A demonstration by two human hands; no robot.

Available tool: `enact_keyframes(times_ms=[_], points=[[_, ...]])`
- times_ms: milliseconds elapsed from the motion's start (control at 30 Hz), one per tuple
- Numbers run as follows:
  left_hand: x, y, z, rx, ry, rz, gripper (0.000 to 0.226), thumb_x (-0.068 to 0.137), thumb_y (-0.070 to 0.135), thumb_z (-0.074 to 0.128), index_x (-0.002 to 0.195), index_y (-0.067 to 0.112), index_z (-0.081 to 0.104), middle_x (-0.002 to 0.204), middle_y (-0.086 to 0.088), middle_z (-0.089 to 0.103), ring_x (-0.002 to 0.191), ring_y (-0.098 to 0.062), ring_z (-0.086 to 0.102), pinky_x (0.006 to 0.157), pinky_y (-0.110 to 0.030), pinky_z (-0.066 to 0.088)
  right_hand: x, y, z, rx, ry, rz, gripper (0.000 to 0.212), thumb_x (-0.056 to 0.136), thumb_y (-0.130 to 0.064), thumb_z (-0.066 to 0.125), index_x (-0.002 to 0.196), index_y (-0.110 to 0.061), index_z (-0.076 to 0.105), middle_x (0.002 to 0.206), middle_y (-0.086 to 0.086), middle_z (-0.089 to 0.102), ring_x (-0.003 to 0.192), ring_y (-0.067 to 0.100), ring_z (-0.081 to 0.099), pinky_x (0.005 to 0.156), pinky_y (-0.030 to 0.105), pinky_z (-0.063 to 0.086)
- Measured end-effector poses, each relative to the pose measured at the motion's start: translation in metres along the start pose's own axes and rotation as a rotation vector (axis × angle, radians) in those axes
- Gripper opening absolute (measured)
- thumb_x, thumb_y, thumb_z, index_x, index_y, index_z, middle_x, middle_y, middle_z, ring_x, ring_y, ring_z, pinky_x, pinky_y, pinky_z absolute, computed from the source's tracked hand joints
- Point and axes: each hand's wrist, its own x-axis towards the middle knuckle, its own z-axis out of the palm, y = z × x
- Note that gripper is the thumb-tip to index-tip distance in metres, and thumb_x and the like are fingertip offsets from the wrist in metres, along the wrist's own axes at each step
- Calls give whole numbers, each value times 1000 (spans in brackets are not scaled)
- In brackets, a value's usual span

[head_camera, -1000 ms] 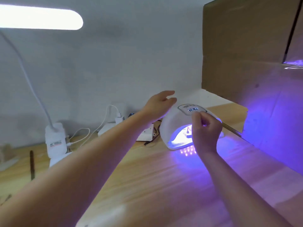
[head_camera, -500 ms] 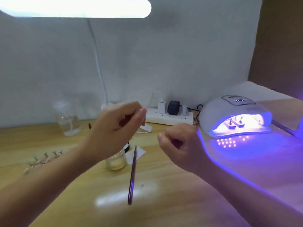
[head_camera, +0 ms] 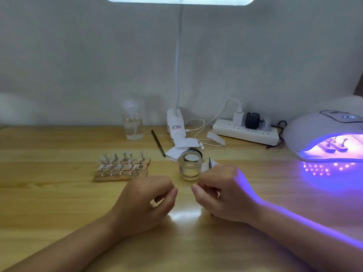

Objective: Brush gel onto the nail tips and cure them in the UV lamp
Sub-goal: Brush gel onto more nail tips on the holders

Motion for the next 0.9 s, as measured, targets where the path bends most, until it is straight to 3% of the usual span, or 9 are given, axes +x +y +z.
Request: enact_keyframes(times_ms=[133, 200, 267, 333, 533, 633, 733, 800, 900], points=[[-3, -6, 1, -108, 137, -120, 30, 85, 19, 46, 56, 14, 40, 53, 16, 27, 50, 1, 28, 50, -8, 21, 17, -24, 20, 41, 0, 58, 29, 80, -27, 51, 53, -19, 44, 43, -4, 37, 42, 10, 32, 43, 22, 29], [-3, -8, -2, -183, 232, -185, 30, 84, 23, 44, 55, 19, 40, 50, 16, 29, 49, 1, 30, 49, -10, 22, 25, -36, 32, 143, 50, 173, 24, 76, -31, 50, 55, -20, 48, 44, -7, 40, 43, 9, 36, 43, 20, 30], [-5, -11, -5, -267, 324, -264, 31, 84, 29, 43, 55, 18, 45, 48, 5, 37, 49, -6, 34, 48, -17, 29, 34, -44, 43, 365, 167, 345, 21, 70, -34, 47, 53, -21, 47, 44, -10, 39, 44, 5, 36, 45, 14, 28], [-4, -11, -13, -325, 395, -348, 34, 83, 35, 43, 58, 12, 52, 55, -10, 45, 51, -19, 42, 50, -30, 38, 41, -47, 54, 431, 210, 448, 19, 67, -36, 48, 55, -22, 49, 44, -11, 41, 43, 3, 37, 45, 10, 27], [11, -27, -60, -461, 672, -525, 35, 93, 14, 46, 59, 14, 52, 46, 3, 35, 41, -5, 29, 38, -15, 25, 50, -33, 75, 176, -62, 560, 6, 81, -25, 58, 77, -30, 56, 65, -15, 54, 61, -3, 49, 57, 7, 38], [16, -51, -93, -307, 506, -716, 33, 91, 16, 47, 60, 17, 56, 52, 4, 47, 41, -5, 36, 39, -17, 29, 45, -31, 79, 17, -154, 490, 17, 85, -27, 55, 101, -26, 61, 79, -18, 54, 71, -1, 50, 60, 8, 38], [11, -70, -116, -80, 66, -995, 23, 89, 16, 48, 70, 16, 60, 62, 1, 58, 45, -12, 42, 35, -16, 30, 42, -34, 83, -90, -216, 405, 29, 89, -28, 52, 116, -19, 60, 96, -12, 56, 80, 0, 46, 67, 7, 34], [3, -78, -120, 45, -216, -1117, 20, 90, 15, 48, 74, 14, 60, 68, 0, 61, 49, -12, 48, 34, -14, 32, 41, -36, 85, -114, -253, 392, 29, 90, -27, 49, 114, -14, 61, 104, -4, 57, 87, 6, 49, 76, 18, 41], [-4, -86, -115, 110, -338, -1195, 19, 89, 12, 50, 74, 10, 60, 69, 0, 61, 52, -10, 53, 41, -18, 38, 42, -39, 87, -110, -283, 401, 29, 92, -27, 48, 111, -12, 63, 101, 0, 52, 87, 13, 51, 79, 26, 45]])
